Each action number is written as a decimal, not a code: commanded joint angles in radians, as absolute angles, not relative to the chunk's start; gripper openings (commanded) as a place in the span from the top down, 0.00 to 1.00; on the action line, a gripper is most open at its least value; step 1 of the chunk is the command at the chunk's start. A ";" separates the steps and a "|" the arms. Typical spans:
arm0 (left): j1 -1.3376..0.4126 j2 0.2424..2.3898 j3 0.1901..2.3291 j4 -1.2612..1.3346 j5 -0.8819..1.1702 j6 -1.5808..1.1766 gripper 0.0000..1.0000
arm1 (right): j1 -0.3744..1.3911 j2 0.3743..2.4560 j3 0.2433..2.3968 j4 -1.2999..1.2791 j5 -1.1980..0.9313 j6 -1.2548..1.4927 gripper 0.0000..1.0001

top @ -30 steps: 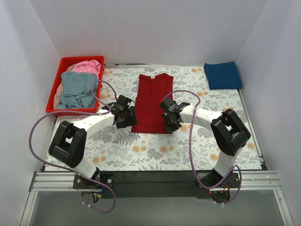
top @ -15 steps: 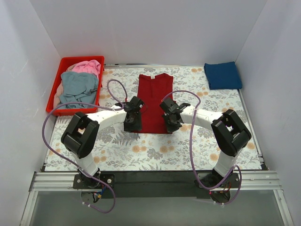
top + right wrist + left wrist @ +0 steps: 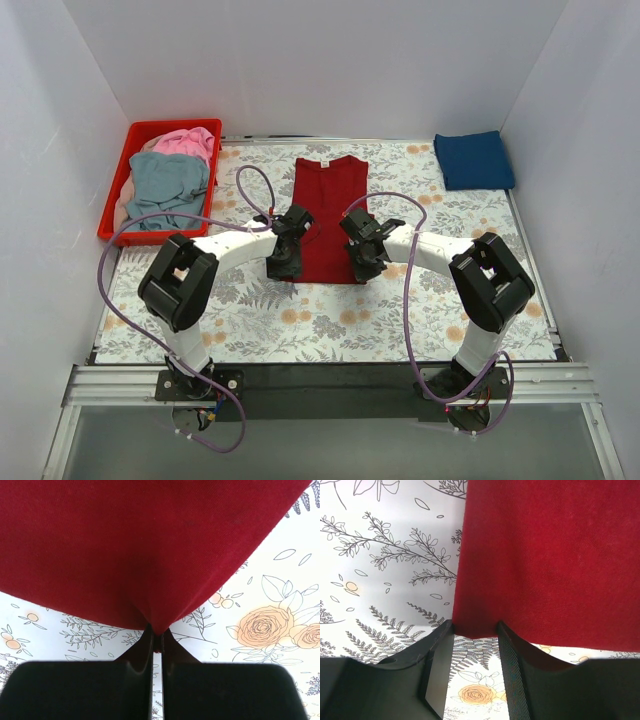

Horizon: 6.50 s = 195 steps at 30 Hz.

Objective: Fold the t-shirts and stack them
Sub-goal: Fold the tshirt

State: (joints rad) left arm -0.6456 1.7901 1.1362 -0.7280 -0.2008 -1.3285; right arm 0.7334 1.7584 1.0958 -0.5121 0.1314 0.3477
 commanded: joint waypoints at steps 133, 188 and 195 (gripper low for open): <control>-0.235 1.999 1.135 0.103 0.244 -1.362 0.86 | 0.223 2.226 1.391 0.354 -0.900 0.482 0.53; -0.316 0.986 0.750 -0.276 -0.340 -1.198 0.20 | 0.647 2.060 0.933 1.004 -0.824 1.178 0.37; -0.316 0.977 0.700 -0.212 -0.316 -1.157 0.16 | 0.652 2.223 0.850 1.000 -0.752 1.259 0.39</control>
State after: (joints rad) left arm -0.3210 0.9878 0.7071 -0.2291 -0.2882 -1.2182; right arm 0.6525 2.1590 0.9028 1.0447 -0.8261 1.2327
